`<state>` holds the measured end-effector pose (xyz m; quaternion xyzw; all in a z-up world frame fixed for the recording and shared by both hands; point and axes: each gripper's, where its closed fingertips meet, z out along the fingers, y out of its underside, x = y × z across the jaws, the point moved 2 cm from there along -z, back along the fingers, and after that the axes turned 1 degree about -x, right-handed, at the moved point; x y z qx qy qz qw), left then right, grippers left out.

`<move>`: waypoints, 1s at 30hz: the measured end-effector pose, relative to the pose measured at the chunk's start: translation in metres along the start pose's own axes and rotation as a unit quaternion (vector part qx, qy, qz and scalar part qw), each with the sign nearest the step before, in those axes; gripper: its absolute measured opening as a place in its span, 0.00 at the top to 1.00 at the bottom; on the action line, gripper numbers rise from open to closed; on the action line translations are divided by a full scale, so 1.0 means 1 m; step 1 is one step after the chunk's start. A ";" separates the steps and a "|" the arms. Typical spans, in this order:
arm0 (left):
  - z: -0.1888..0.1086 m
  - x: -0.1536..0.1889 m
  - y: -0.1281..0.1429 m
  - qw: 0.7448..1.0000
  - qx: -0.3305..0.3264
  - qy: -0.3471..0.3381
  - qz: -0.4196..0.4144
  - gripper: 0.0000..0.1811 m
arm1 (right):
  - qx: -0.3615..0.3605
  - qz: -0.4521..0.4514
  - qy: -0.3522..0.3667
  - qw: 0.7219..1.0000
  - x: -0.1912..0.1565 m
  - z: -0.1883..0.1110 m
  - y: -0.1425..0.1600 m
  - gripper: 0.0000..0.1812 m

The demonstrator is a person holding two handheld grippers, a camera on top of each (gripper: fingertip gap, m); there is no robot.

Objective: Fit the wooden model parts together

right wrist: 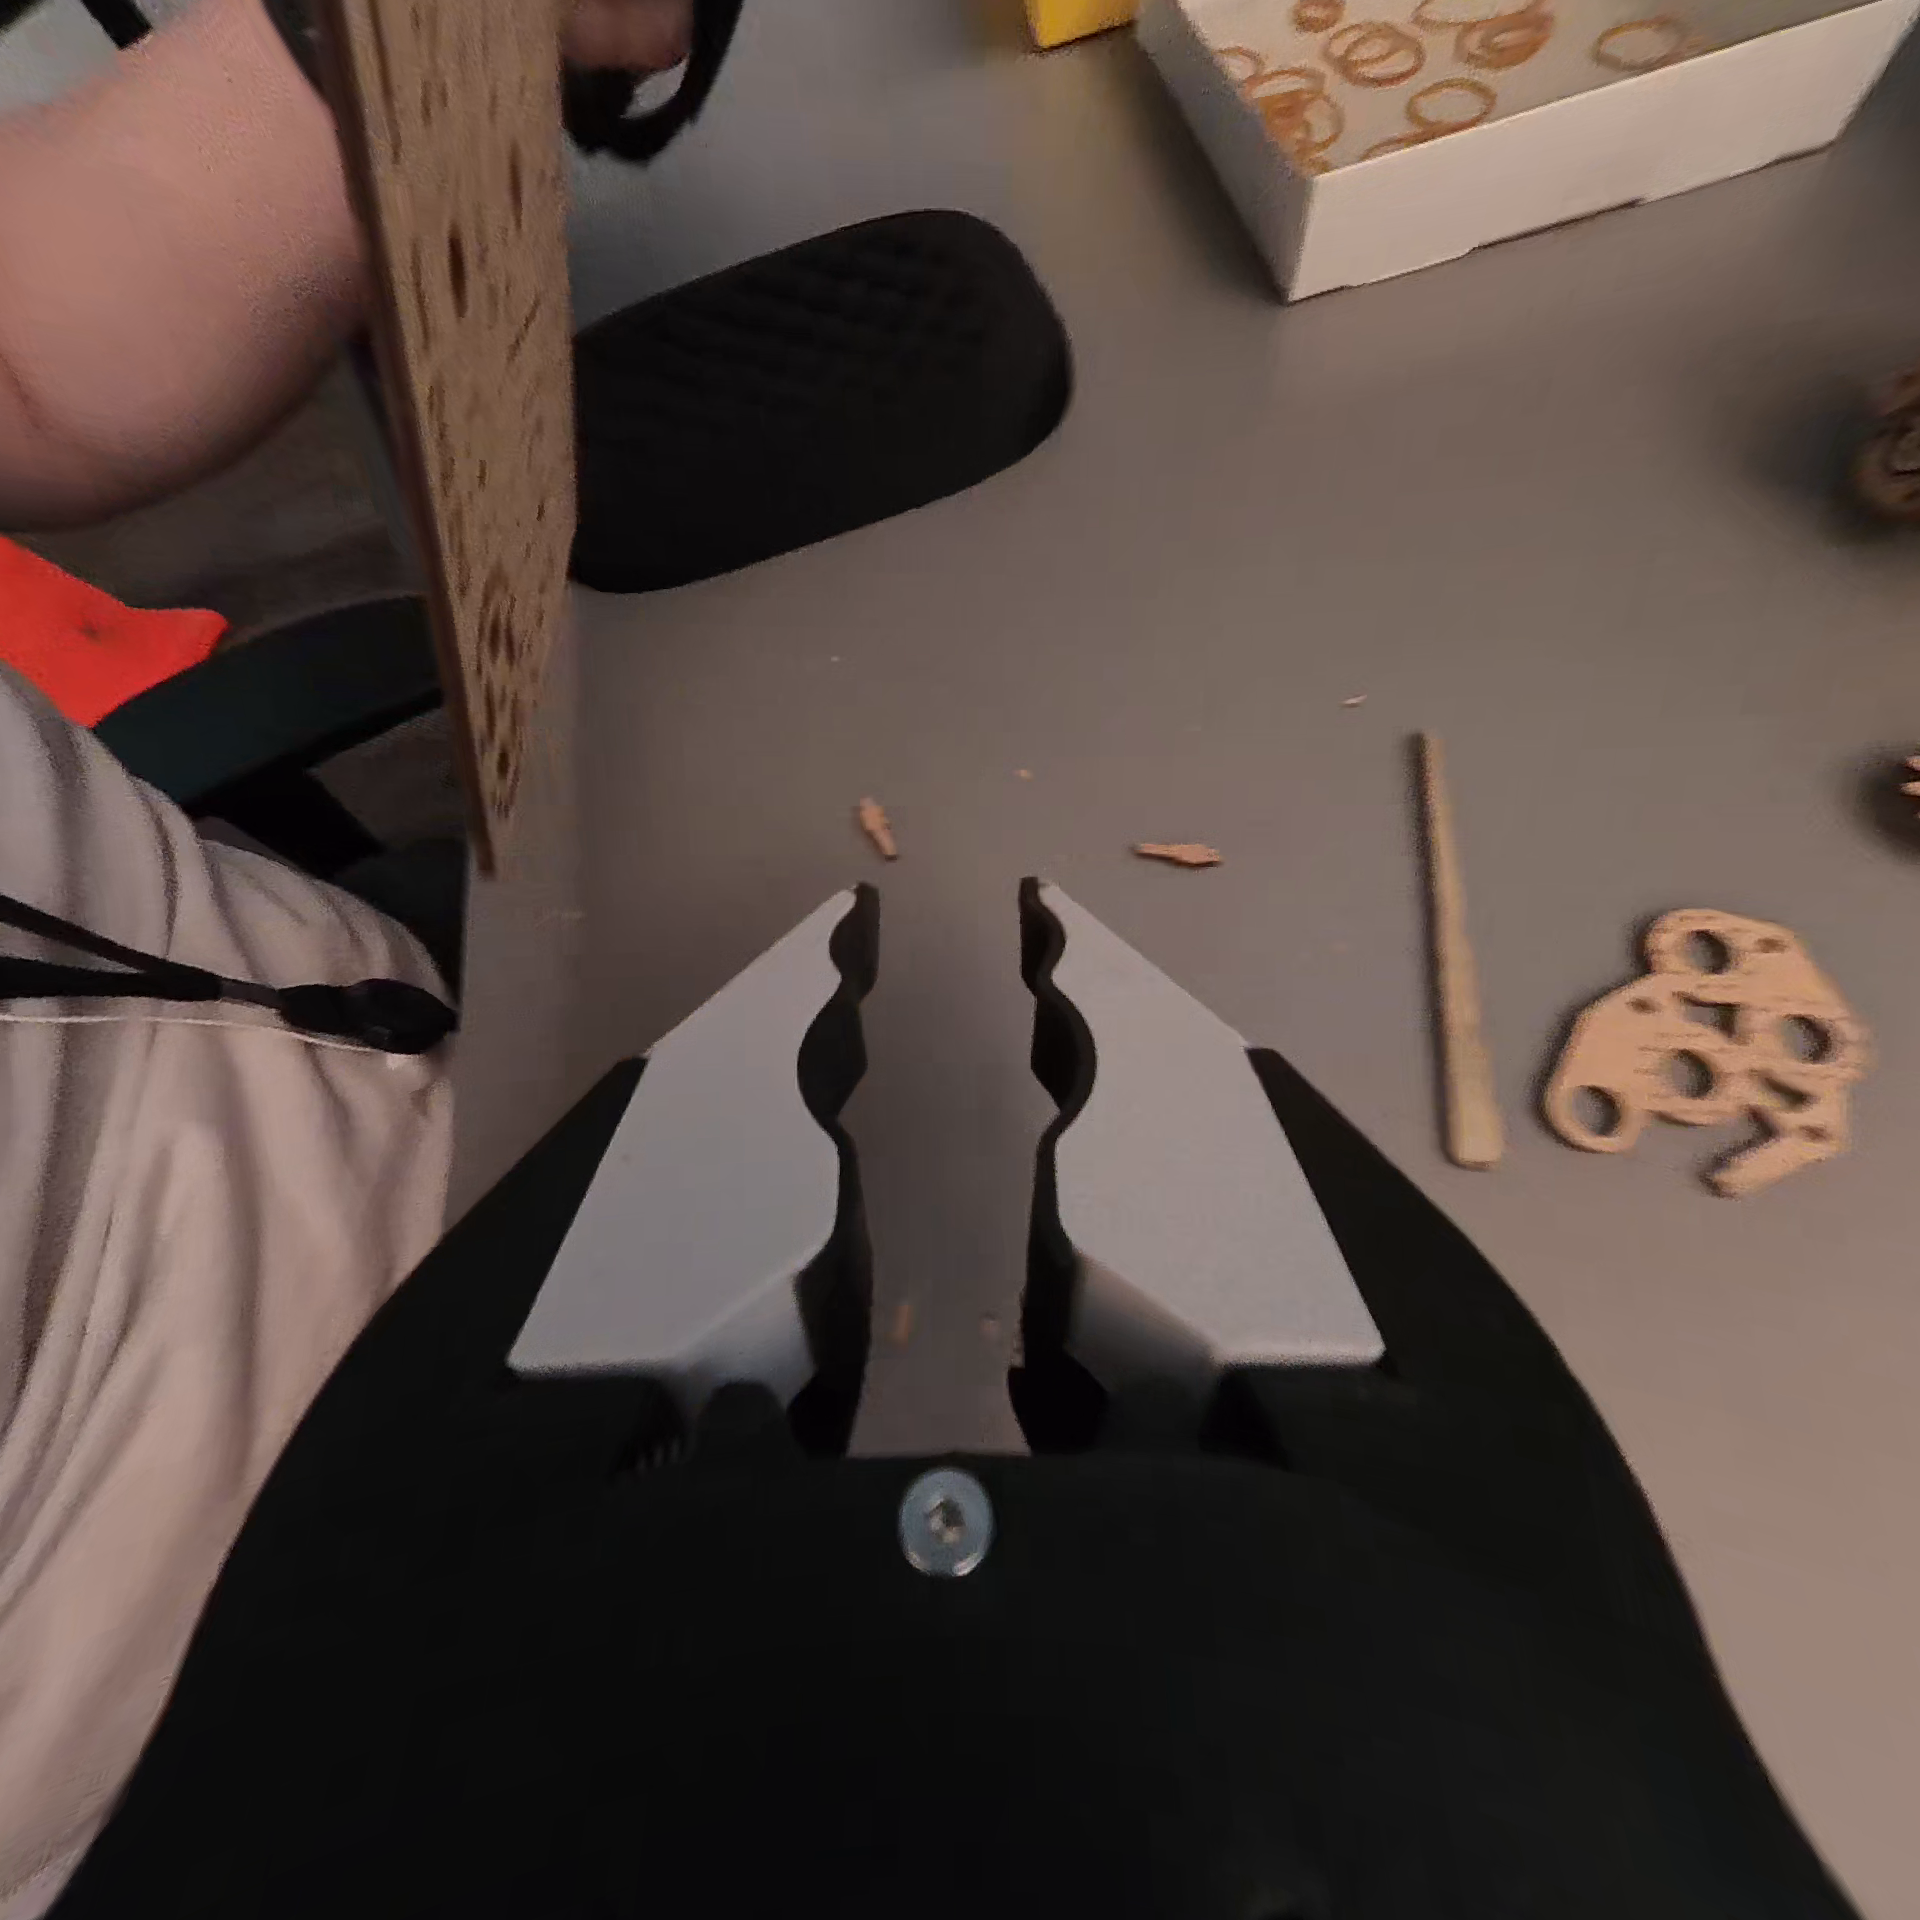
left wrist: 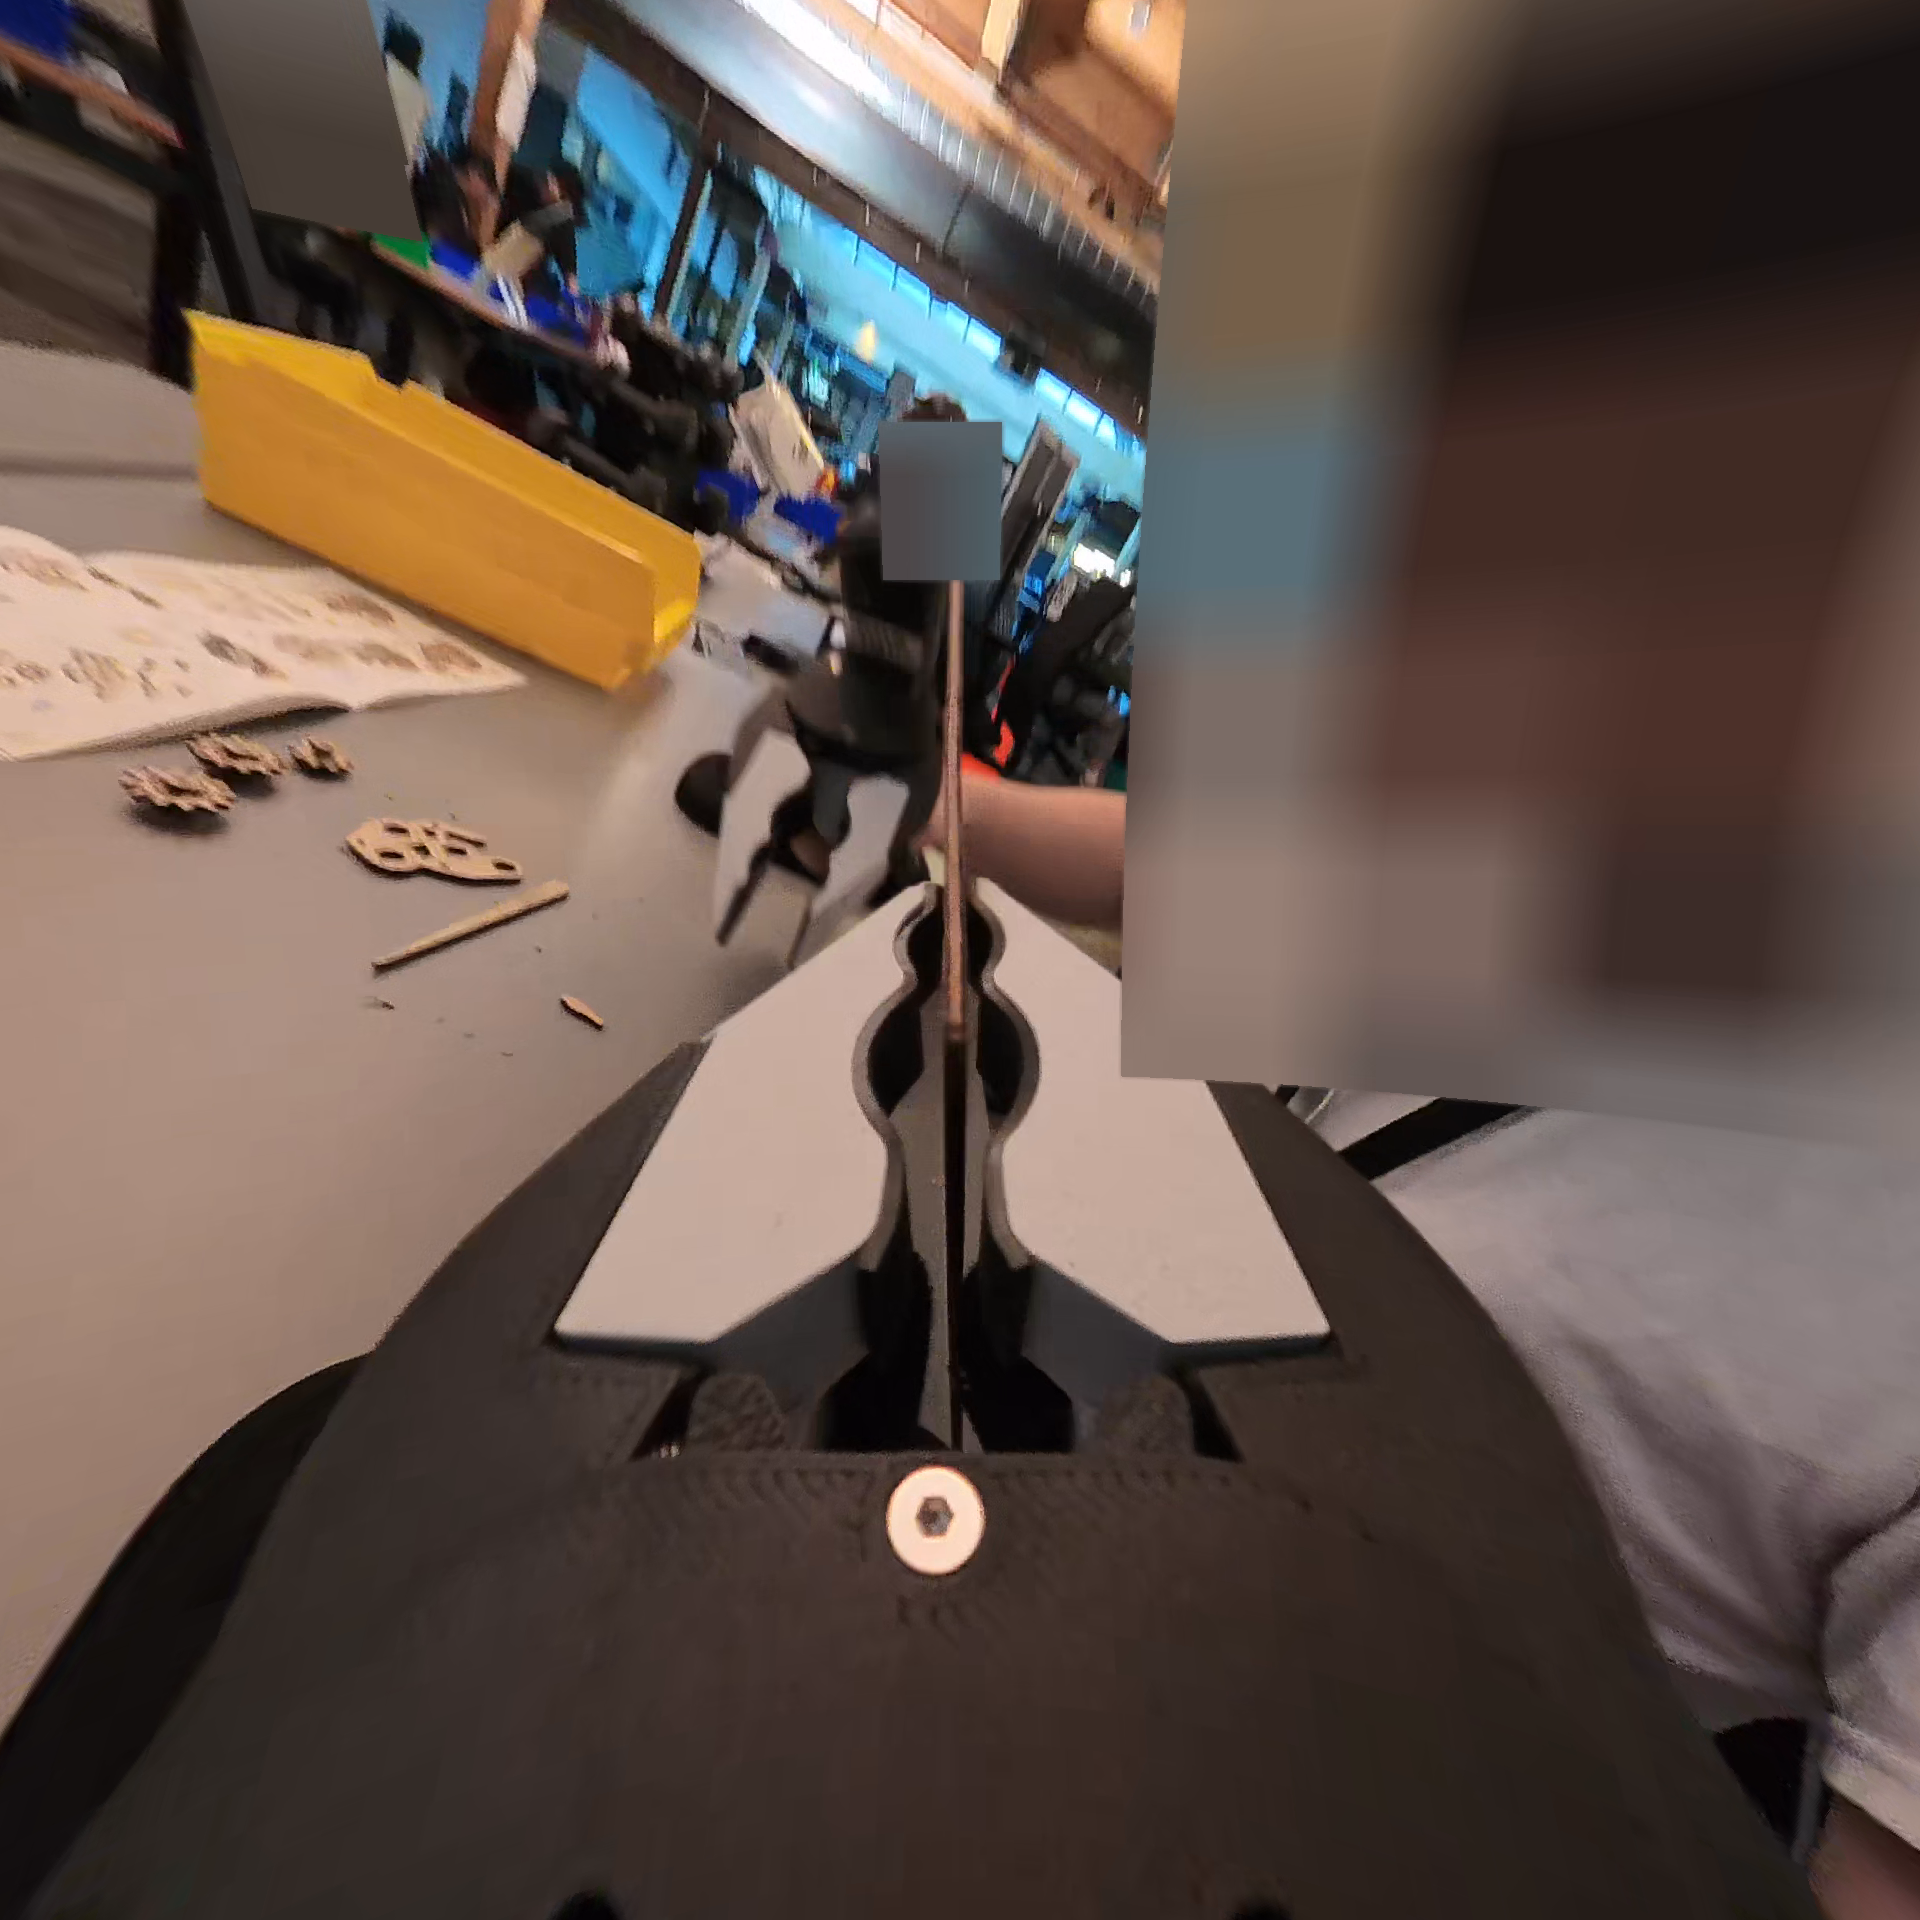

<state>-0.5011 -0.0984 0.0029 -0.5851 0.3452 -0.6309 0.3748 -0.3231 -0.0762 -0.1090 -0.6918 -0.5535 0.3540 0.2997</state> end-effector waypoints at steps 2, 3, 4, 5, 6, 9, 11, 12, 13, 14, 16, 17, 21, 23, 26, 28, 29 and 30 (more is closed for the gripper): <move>-0.015 0.000 -0.012 0.999 0.033 -0.009 0.003 1.00 | -0.001 -0.006 -0.019 1.000 -0.017 0.015 0.005 0.85; -0.022 0.001 -0.018 0.999 0.045 -0.013 0.008 1.00 | -0.009 -0.022 -0.028 0.999 -0.025 0.023 0.007 0.85; -0.027 0.001 -0.022 0.998 0.053 -0.021 0.014 1.00 | -0.022 -0.042 -0.023 0.999 -0.028 0.032 0.010 0.85; -0.032 0.000 -0.025 0.998 0.057 -0.035 0.018 1.00 | -0.040 -0.062 -0.010 0.997 -0.027 0.040 0.013 0.85; -0.035 -0.001 -0.027 0.997 0.059 -0.046 0.023 1.00 | -0.058 -0.082 -0.002 0.995 -0.026 0.047 0.015 0.85; -0.041 -0.002 -0.030 0.995 0.070 -0.061 0.021 1.00 | -0.071 -0.102 -0.005 0.992 -0.024 0.058 0.010 0.87; -0.041 -0.004 -0.028 0.995 0.071 -0.062 0.010 1.00 | -0.085 -0.090 -0.017 0.992 -0.020 0.060 0.011 0.98; -0.040 -0.007 -0.027 0.995 0.069 -0.069 -0.002 1.00 | -0.089 -0.081 -0.025 0.992 -0.018 0.059 0.011 0.98; -0.039 -0.011 -0.025 0.995 0.066 -0.077 -0.017 1.00 | -0.092 -0.077 -0.015 0.993 -0.012 0.057 0.010 0.98; -0.037 -0.014 -0.023 0.994 0.062 -0.082 -0.031 1.00 | -0.091 -0.081 0.008 0.993 -0.001 0.055 0.008 0.99; -0.032 -0.021 -0.019 0.992 0.053 -0.097 -0.053 1.00 | -0.056 -0.077 0.023 0.995 0.016 0.051 -0.007 0.99; -0.029 -0.023 -0.017 0.991 0.048 -0.106 -0.061 1.00 | -0.043 -0.058 0.028 0.997 0.027 0.051 -0.017 0.99; -0.017 -0.032 -0.015 0.986 0.040 -0.128 -0.096 0.99 | -0.048 -0.021 0.035 0.998 0.071 0.069 -0.038 0.99; -0.013 -0.035 -0.015 0.984 0.041 -0.138 -0.104 0.99 | -0.084 -0.011 0.038 0.996 0.087 0.083 -0.029 0.97; -0.008 -0.037 -0.014 0.980 0.048 -0.151 -0.117 0.99 | -0.020 0.020 0.048 0.998 0.092 0.070 -0.042 0.83; -0.003 -0.038 -0.013 0.978 0.057 -0.158 -0.123 0.99 | 0.074 0.025 0.058 0.995 0.083 0.038 -0.063 0.79; 0.002 -0.038 -0.011 0.977 0.059 -0.158 -0.128 0.99 | 0.127 0.029 0.048 0.990 0.072 0.020 -0.073 0.77; 0.008 -0.038 -0.010 0.978 0.060 -0.153 -0.129 0.99 | 0.173 0.044 0.034 0.983 0.060 0.002 -0.079 0.77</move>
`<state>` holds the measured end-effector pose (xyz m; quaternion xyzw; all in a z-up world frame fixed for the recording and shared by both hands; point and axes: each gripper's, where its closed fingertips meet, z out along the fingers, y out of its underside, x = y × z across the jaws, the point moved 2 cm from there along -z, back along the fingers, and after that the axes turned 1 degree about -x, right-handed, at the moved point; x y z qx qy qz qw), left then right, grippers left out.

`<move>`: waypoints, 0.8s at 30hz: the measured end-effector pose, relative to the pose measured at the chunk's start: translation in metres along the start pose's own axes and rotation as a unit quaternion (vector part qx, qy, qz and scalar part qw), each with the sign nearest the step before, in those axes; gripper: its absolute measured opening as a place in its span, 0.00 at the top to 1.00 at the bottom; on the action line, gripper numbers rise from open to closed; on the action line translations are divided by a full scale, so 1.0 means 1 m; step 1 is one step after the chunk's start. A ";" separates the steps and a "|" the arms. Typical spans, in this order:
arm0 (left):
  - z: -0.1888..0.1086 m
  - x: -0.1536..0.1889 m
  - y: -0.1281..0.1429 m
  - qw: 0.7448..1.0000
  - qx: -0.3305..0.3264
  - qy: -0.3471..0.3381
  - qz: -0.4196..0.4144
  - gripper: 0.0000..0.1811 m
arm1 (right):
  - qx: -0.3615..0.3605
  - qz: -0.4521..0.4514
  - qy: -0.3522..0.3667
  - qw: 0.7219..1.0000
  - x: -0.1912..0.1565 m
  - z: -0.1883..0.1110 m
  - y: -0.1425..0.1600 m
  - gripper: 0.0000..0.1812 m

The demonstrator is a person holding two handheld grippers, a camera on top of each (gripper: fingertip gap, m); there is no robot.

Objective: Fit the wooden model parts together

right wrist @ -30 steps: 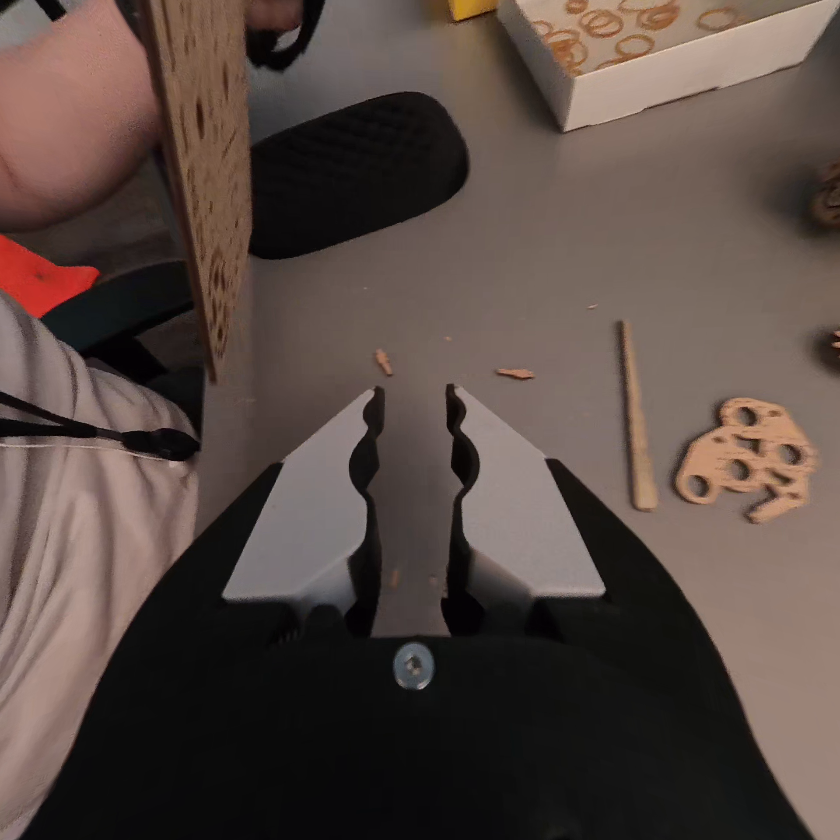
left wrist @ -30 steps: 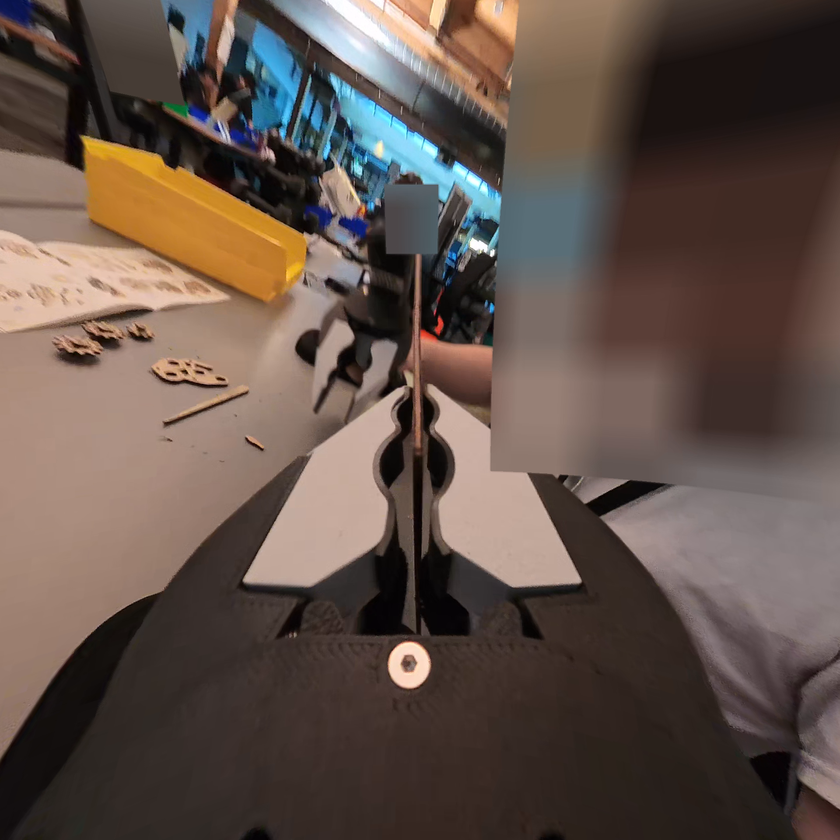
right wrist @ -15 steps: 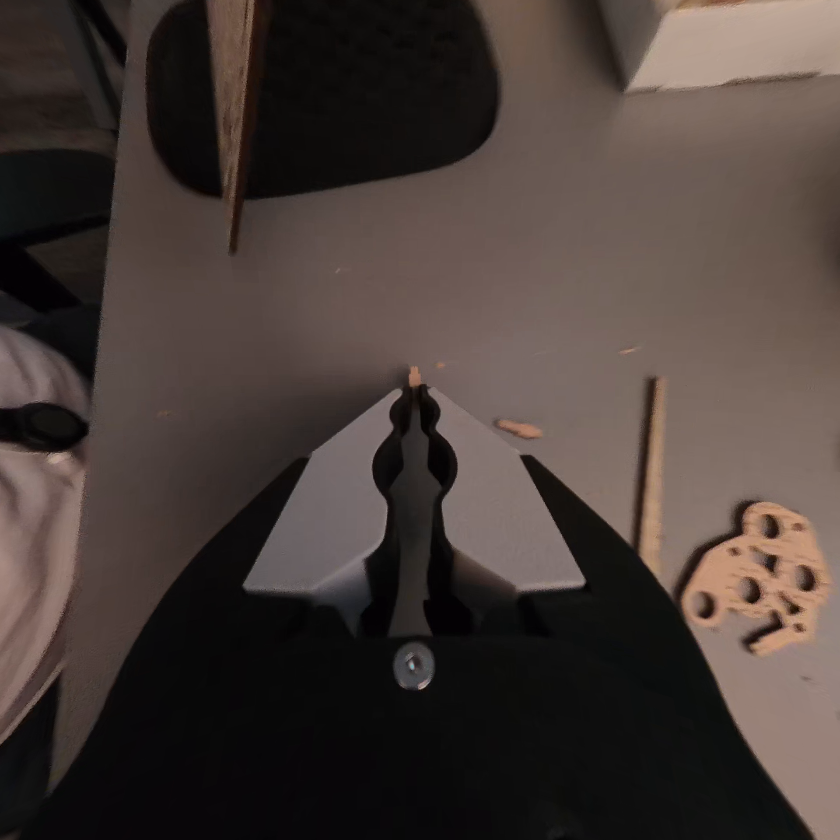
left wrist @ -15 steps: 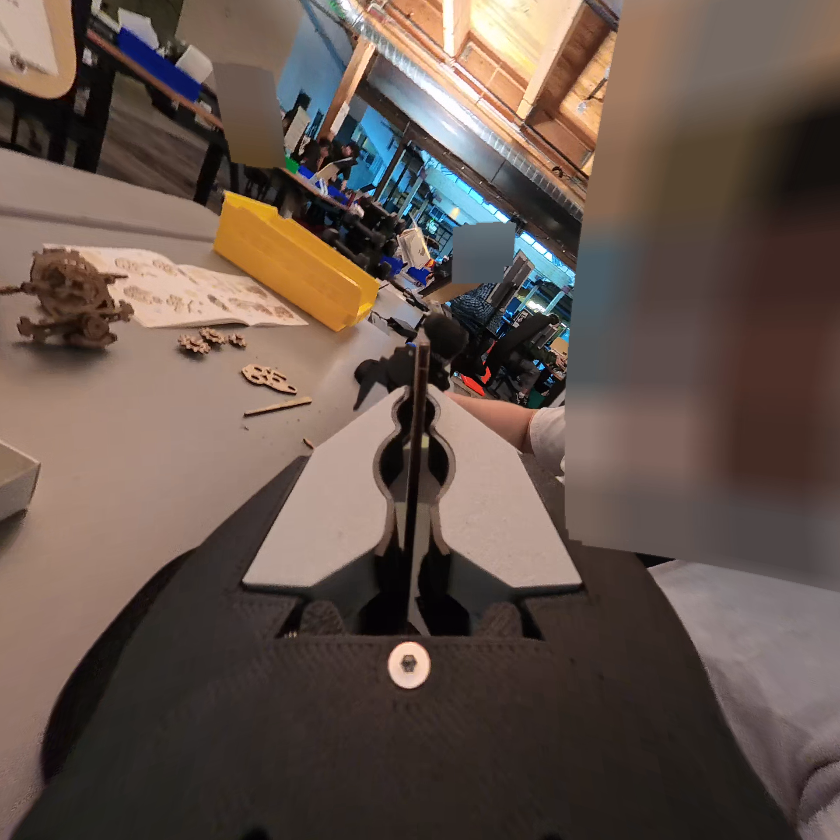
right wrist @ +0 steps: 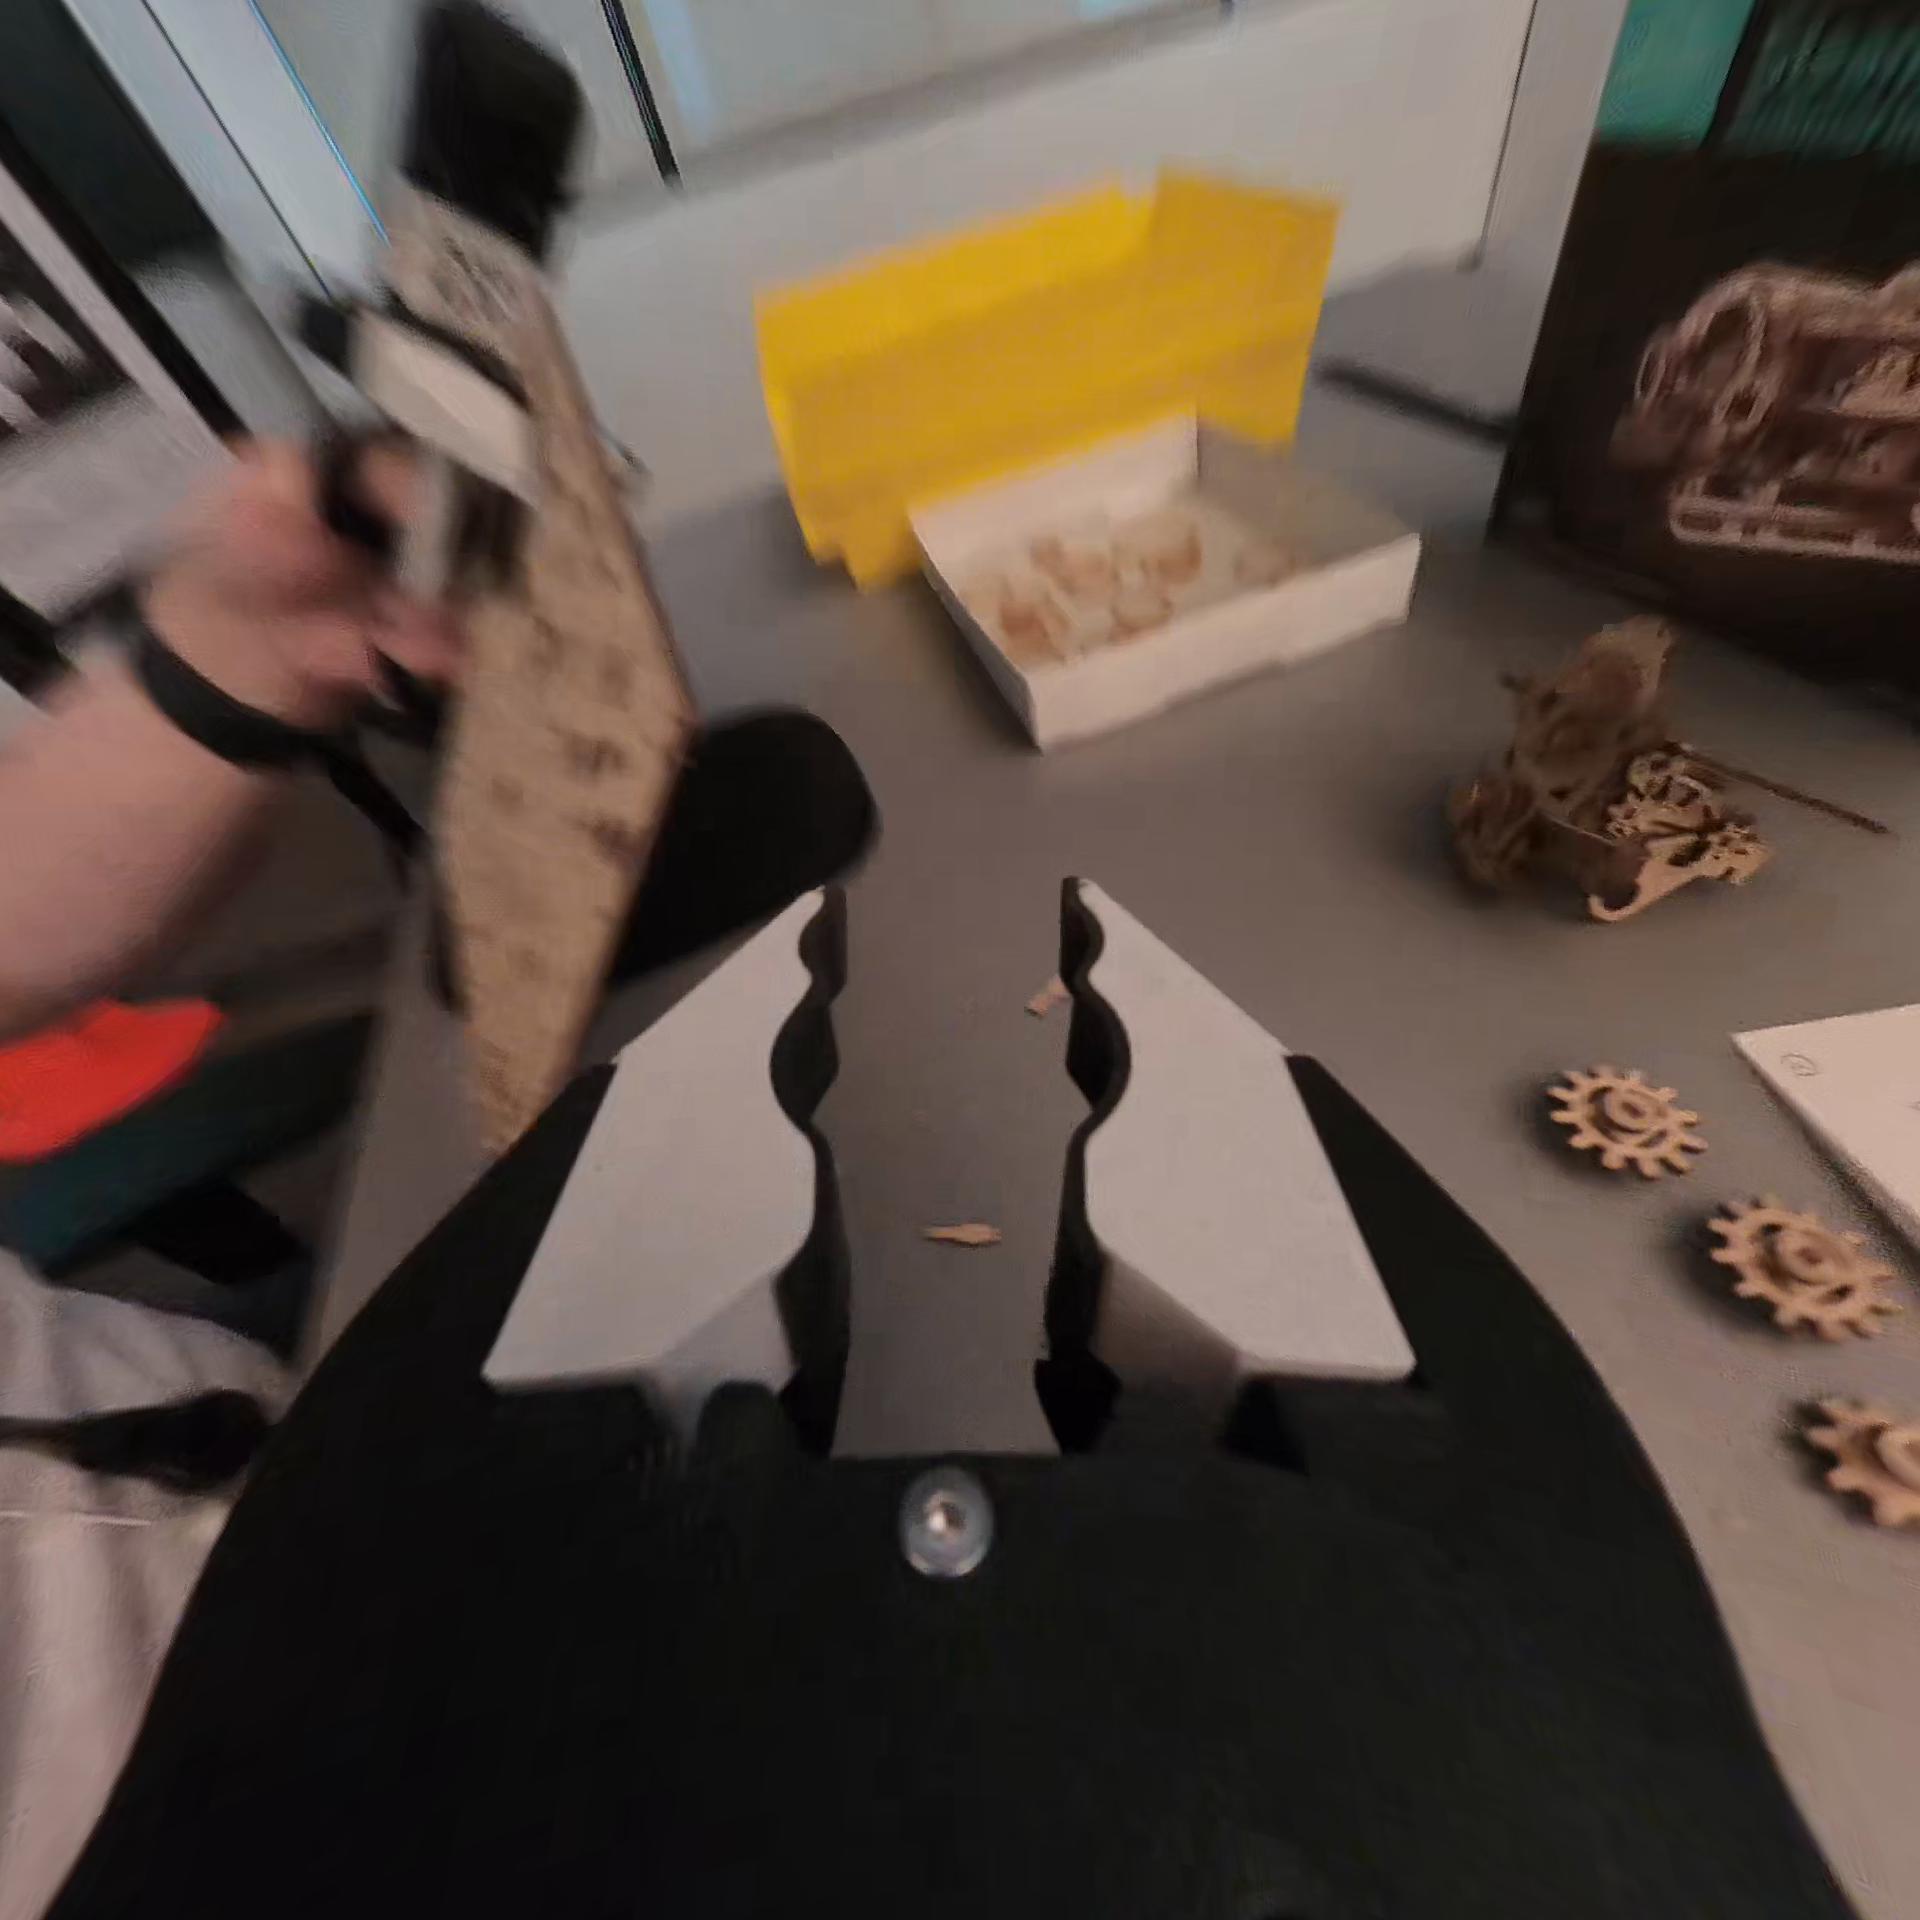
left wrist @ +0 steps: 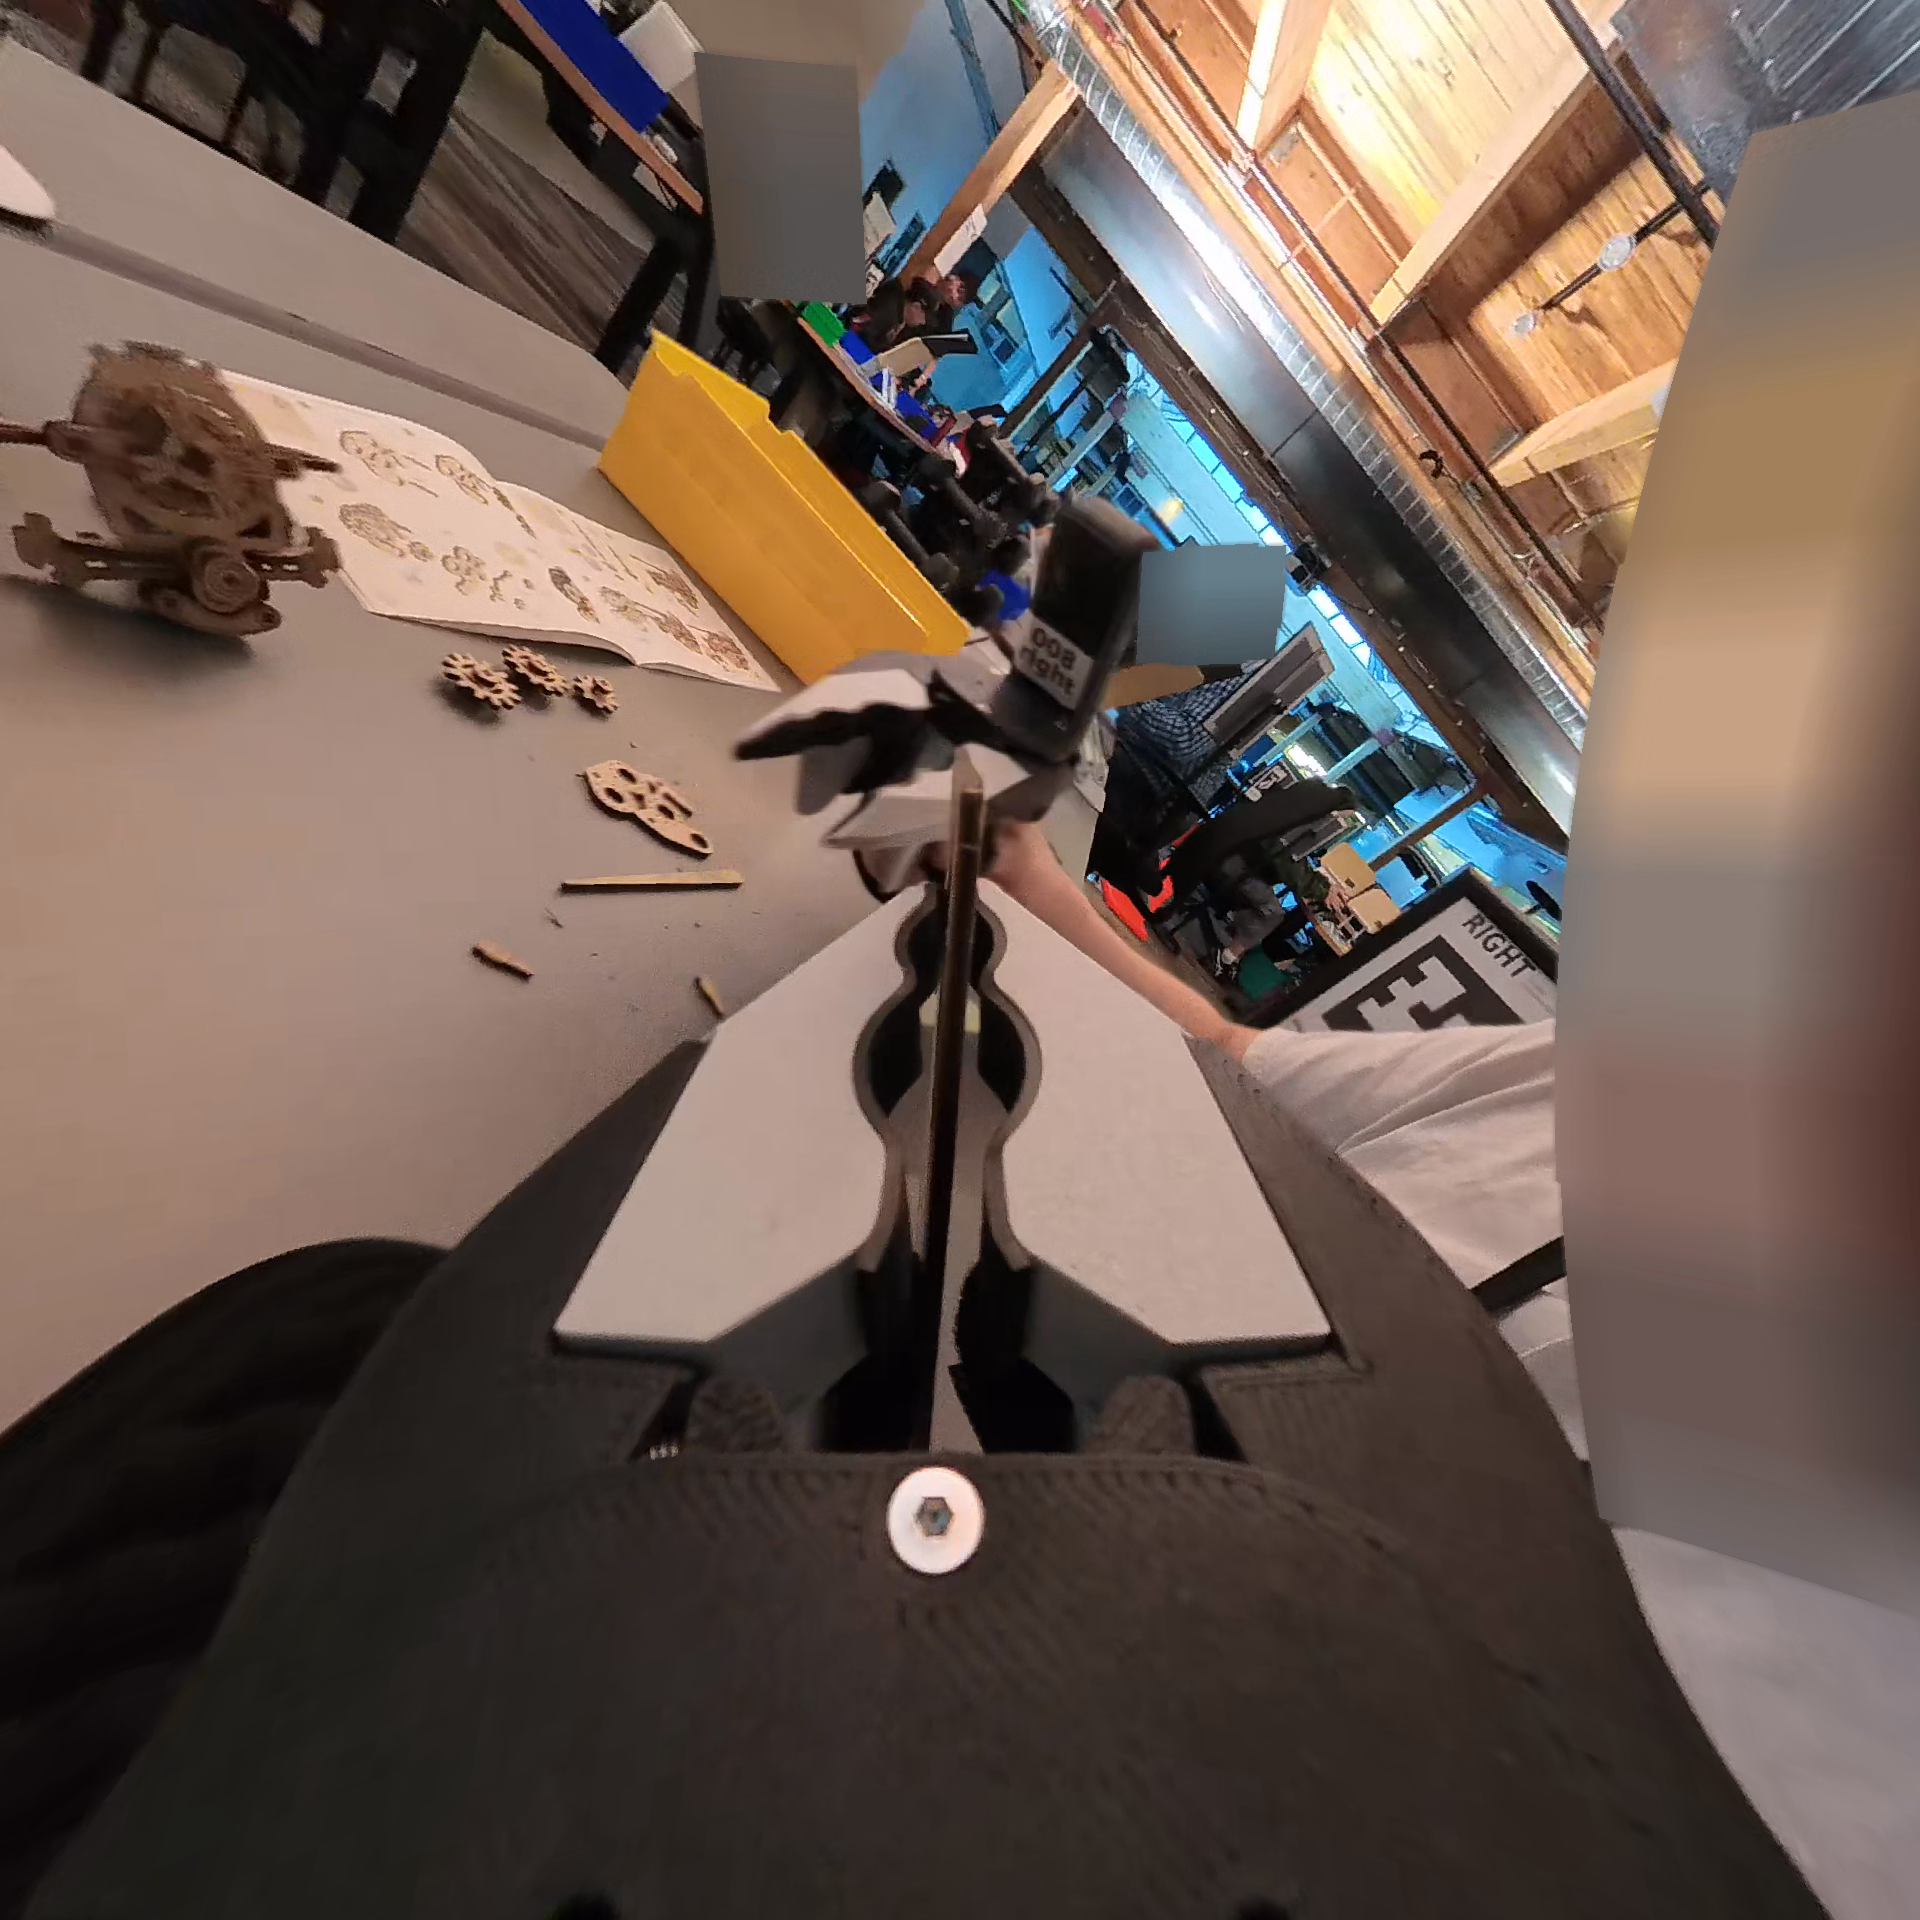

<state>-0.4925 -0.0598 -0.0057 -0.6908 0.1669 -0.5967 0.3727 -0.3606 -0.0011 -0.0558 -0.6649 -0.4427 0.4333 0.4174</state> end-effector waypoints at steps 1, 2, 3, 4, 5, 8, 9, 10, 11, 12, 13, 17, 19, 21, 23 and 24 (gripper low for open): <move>0.006 0.002 0.002 1.000 0.000 0.006 0.003 0.99 | 0.038 0.028 -0.027 0.999 -0.013 -0.014 -0.007 0.78; 0.013 0.004 0.004 1.000 -0.001 0.012 0.007 0.99 | 0.066 0.066 -0.059 0.994 -0.024 -0.025 -0.011 0.80; 0.020 0.008 0.004 1.000 0.002 0.029 0.008 0.99 | 0.080 0.109 -0.084 0.987 -0.031 -0.033 -0.010 0.79; 0.026 0.012 0.003 0.999 0.006 0.046 0.004 0.99 | 0.082 0.147 -0.111 0.980 -0.038 -0.039 -0.005 0.78; 0.032 0.013 0.001 0.999 0.009 0.053 0.000 1.00 | 0.076 0.174 -0.131 0.973 -0.043 -0.044 0.002 0.79; 0.046 0.018 -0.007 0.997 0.019 0.076 -0.005 1.00 | 0.079 0.203 -0.094 0.972 -0.030 -0.066 0.017 0.77; 0.049 0.019 -0.008 0.997 0.018 0.074 -0.001 1.00 | 0.093 0.199 -0.065 0.973 -0.022 -0.077 0.019 0.77; 0.052 0.017 -0.009 0.998 0.016 0.059 0.007 1.00 | 0.113 0.196 -0.054 0.973 -0.017 -0.088 0.017 0.77; 0.056 0.014 -0.009 0.999 0.012 0.043 0.018 1.00 | 0.137 0.203 -0.057 0.968 -0.016 -0.098 0.013 0.77; 0.060 0.013 -0.010 0.999 0.010 0.036 0.023 1.00 | 0.160 0.215 -0.071 0.961 -0.018 -0.104 0.007 0.77; 0.066 0.013 -0.012 0.999 0.010 0.038 0.022 1.00 | 0.169 0.225 -0.079 0.956 -0.019 -0.105 0.003 0.77; 0.101 0.017 -0.029 0.997 0.018 0.073 0.001 1.00 | 0.124 0.236 -0.068 0.961 -0.007 -0.087 -0.004 0.69; 0.125 0.019 -0.039 0.997 0.004 0.078 0.009 1.00 | 0.137 0.250 -0.140 0.948 -0.013 -0.094 -0.025 0.92; 0.144 0.021 -0.052 0.997 -0.026 0.066 0.028 0.99 | 0.116 0.268 -0.121 0.949 0.001 -0.107 -0.030 0.98; 0.155 0.021 -0.062 0.993 -0.082 0.044 0.071 0.79 | 0.127 0.304 -0.082 0.940 0.017 -0.132 -0.031 0.99; 0.154 0.016 -0.067 0.990 -0.096 0.016 0.098 0.73 | 0.125 0.330 -0.078 0.932 0.018 -0.144 -0.025 0.99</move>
